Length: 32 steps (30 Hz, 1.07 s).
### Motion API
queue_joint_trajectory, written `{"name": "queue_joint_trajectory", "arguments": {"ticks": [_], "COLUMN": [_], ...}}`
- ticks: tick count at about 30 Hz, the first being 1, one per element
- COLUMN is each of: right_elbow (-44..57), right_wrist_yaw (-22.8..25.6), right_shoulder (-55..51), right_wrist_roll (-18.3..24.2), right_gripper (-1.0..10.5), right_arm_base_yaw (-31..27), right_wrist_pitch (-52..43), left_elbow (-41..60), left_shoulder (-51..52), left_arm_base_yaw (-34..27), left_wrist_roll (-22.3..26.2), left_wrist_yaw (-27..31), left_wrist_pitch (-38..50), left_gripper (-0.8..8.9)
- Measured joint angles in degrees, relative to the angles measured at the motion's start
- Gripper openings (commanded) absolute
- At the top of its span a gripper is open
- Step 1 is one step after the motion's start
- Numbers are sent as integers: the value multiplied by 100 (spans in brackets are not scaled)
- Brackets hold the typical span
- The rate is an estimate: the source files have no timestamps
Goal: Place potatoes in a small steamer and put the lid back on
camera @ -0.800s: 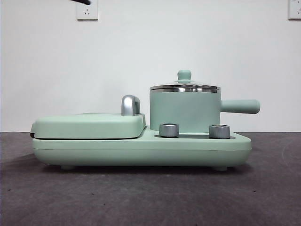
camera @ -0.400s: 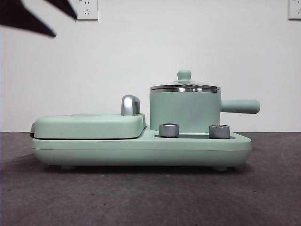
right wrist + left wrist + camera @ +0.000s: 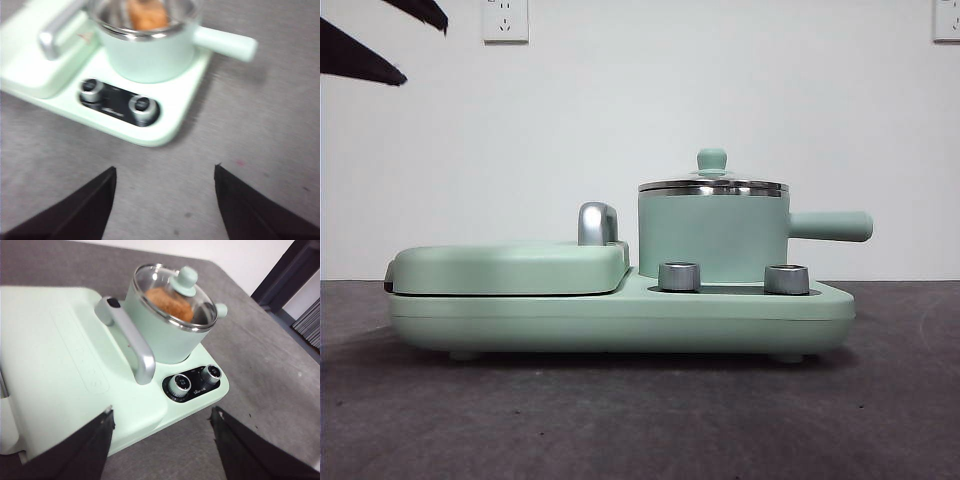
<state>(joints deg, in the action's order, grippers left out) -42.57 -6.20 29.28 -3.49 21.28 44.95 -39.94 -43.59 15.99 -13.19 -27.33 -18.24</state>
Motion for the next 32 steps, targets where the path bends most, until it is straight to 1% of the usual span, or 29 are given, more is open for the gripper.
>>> {"name": "queue_joint_trajectory", "arguments": {"ticks": [2,6,7,8,9,10,16,27,29,32], "right_elbow": [0,0,0,0,0,0,0,0,0,0], "right_wrist_yaw": [-184,-247,-247,-247,-256,-258,-317,-304,-304,-304], "right_shoulder": [0,0,-2,-17,-22,-24,-35,-37,-37,-37], "right_wrist_roll": [2,2,2,-4,-7,7,4,4,4,4], "right_gripper": [309,307,241,13,19,14,13,13,13,12], "right_arm_base_yaw": [0,2,2,2,2,2,4,4,4,4], "right_wrist_pitch": [-70,-81,-83,-90,-94,-101,-203,-214,-214,-214], "left_elbow": [-2,0,0,0,0,-2,-2,0,17,424], "left_shoulder": [50,72,81,85,87,94,129,136,223,678], "left_arm_base_yaw": [0,0,0,0,0,2,4,4,-15,-144], "left_wrist_roll": [-13,-160,-177,-195,-210,-251,-273,-264,-26,428], "left_wrist_yaw": [-2,-2,-2,-26,-103,-168,-223,-223,-103,380], "left_wrist_pitch": [-28,-105,-105,-98,-83,-81,-282,-284,-332,184], "left_gripper": [309,303,218,-21,33,3,6,6,6,6]}}
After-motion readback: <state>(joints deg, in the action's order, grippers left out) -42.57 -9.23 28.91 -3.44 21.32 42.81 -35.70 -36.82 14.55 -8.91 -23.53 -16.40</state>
